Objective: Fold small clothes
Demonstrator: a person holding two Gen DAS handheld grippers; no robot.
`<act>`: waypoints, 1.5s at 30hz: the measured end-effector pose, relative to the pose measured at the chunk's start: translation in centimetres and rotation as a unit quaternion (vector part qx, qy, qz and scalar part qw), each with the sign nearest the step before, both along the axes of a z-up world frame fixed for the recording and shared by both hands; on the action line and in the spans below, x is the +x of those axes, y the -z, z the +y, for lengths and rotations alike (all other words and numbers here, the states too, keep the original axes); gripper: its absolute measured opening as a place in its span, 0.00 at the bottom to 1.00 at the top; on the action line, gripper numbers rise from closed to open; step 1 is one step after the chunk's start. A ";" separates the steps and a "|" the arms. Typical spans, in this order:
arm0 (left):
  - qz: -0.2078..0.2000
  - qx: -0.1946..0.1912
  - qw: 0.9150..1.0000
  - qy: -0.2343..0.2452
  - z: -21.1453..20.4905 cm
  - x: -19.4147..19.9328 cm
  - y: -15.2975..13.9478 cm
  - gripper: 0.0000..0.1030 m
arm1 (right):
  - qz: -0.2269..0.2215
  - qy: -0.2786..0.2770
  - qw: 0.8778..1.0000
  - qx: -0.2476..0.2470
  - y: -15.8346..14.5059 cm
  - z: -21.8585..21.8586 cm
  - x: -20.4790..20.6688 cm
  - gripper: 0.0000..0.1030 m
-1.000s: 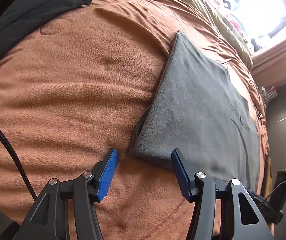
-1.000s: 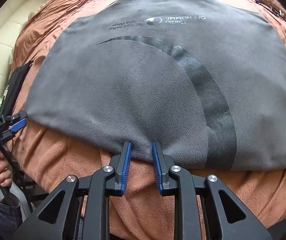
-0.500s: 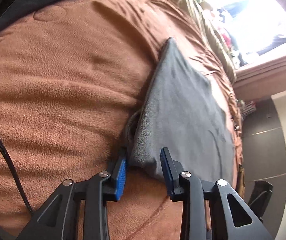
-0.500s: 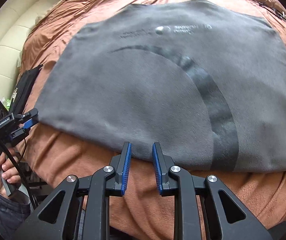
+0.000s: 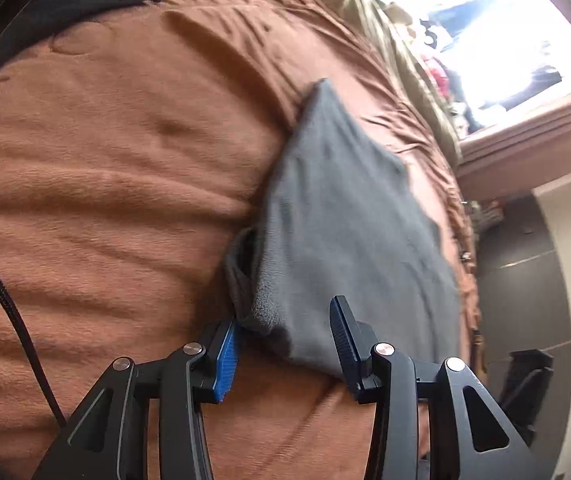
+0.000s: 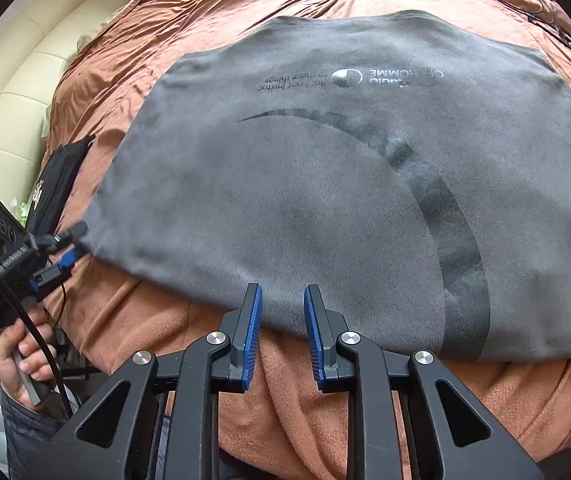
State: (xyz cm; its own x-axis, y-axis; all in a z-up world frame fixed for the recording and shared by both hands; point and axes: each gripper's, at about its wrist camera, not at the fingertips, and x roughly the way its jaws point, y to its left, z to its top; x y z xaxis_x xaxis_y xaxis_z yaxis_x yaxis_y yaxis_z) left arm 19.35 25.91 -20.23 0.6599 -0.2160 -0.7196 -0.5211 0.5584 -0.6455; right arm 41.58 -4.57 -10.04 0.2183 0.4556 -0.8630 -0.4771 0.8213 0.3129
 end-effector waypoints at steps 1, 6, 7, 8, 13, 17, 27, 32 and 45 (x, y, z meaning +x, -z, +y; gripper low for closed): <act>0.006 -0.004 1.000 -0.007 0.2 -0.2 0.4 0.43 | -0.001 -0.001 1.000 0.001 0.0 0.1 0.0 0.18; 0.008 -0.010 1.000 -0.027 0.8 -1.2 1.2 0.26 | 0.000 -0.002 1.000 -0.006 0.7 1.0 0.7 0.18; 0.006 -0.012 0.999 -0.032 1.0 -1.4 1.2 0.21 | -0.001 0.001 1.000 -0.008 0.8 1.2 1.0 0.17; 0.005 -0.012 0.999 -0.035 1.1 -1.5 1.2 0.17 | -0.002 0.004 1.000 -0.010 0.8 1.3 1.4 0.15; 0.007 -0.008 0.999 -0.049 1.1 -2.0 1.1 0.10 | -0.006 0.018 1.000 -0.020 1.1 1.9 3.5 0.11; 0.015 0.005 0.998 -0.056 0.6 -1.9 0.7 0.09 | -0.006 0.021 0.999 -0.024 1.4 2.6 5.2 0.10; 0.041 0.031 0.997 -0.062 0.0 -1.1 0.4 0.08 | -0.017 0.024 0.999 -0.041 1.5 5.7 11.7 0.10; 0.054 0.034 0.995 -0.072 -0.2 -0.7 0.5 0.08 | -0.024 0.026 0.998 -0.049 1.4 7.0 15.1 0.06; 0.082 0.039 0.992 -0.086 -0.6 0.0 0.5 0.08 | -0.046 0.036 0.996 -0.066 2.0 9.5 22.6 0.04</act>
